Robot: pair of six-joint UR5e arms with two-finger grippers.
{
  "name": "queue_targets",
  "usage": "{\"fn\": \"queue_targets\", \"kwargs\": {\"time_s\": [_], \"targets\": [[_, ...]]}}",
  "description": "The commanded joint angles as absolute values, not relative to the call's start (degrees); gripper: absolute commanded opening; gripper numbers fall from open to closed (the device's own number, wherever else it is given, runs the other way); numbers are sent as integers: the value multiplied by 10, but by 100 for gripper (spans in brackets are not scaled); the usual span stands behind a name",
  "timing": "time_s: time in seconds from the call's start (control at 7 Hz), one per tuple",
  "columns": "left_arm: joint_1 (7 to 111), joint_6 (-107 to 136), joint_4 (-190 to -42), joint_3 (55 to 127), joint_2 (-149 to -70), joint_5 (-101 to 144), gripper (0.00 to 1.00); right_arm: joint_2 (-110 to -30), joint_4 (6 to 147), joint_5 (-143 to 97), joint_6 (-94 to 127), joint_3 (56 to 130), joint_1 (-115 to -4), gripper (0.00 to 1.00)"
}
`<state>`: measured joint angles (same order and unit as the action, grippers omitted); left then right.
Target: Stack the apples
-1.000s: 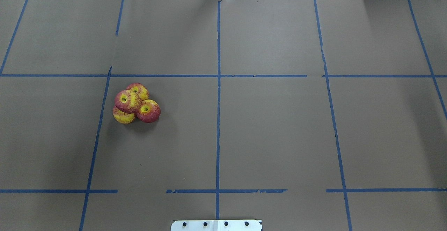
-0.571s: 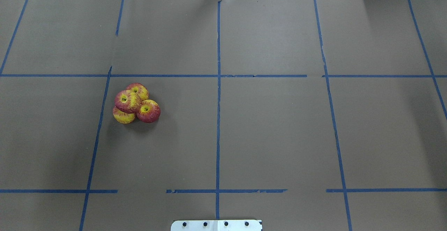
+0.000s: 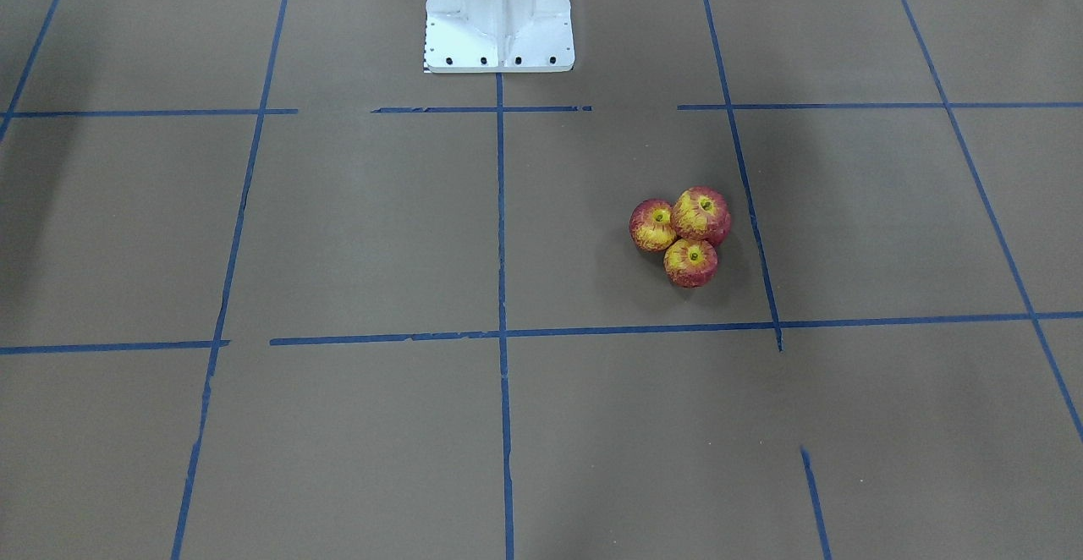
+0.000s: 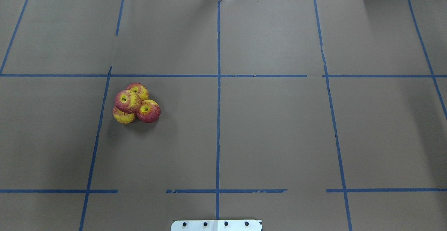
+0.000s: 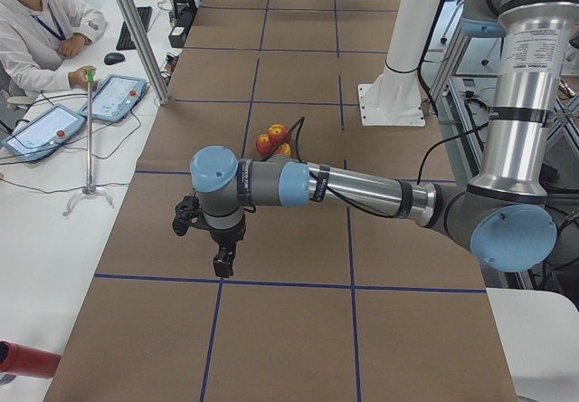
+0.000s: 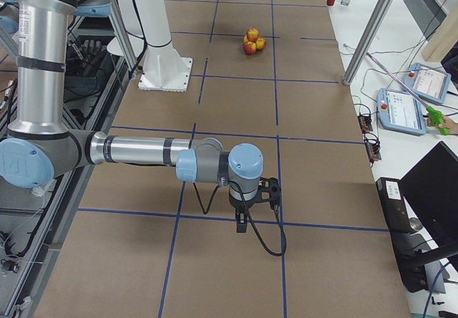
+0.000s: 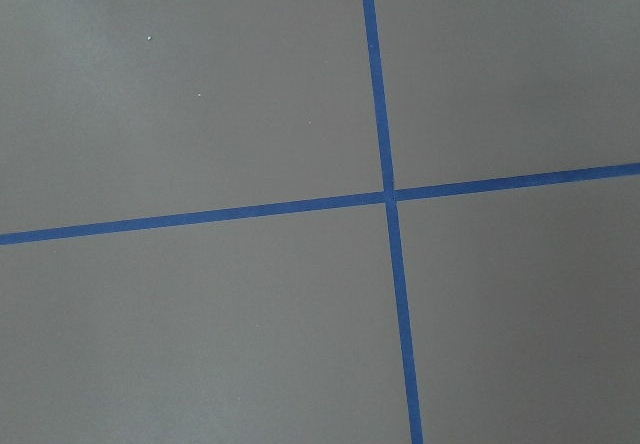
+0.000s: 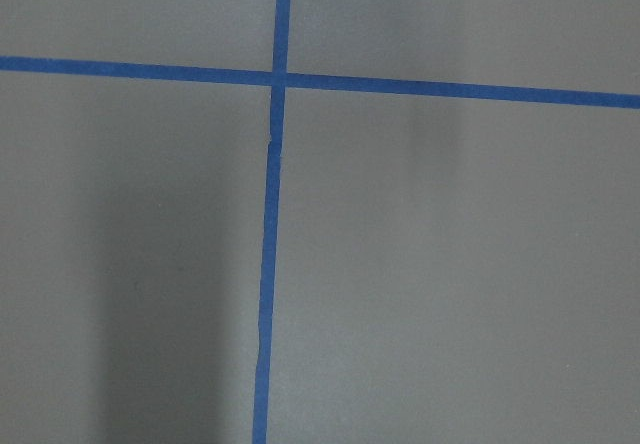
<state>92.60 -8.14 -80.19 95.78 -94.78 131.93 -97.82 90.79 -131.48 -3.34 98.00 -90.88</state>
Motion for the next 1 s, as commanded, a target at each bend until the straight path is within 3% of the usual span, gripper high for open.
{"fn": "queue_targets", "kwargs": {"time_s": [0.0,0.86], "targets": [[930,-81,-802,961,-948,1342,100,-978,908,-1315,-33,980,-909,100],[955,-83,-803,971,-942,1339,100,-978,908,-1315,-33,980,-909,100]]}}
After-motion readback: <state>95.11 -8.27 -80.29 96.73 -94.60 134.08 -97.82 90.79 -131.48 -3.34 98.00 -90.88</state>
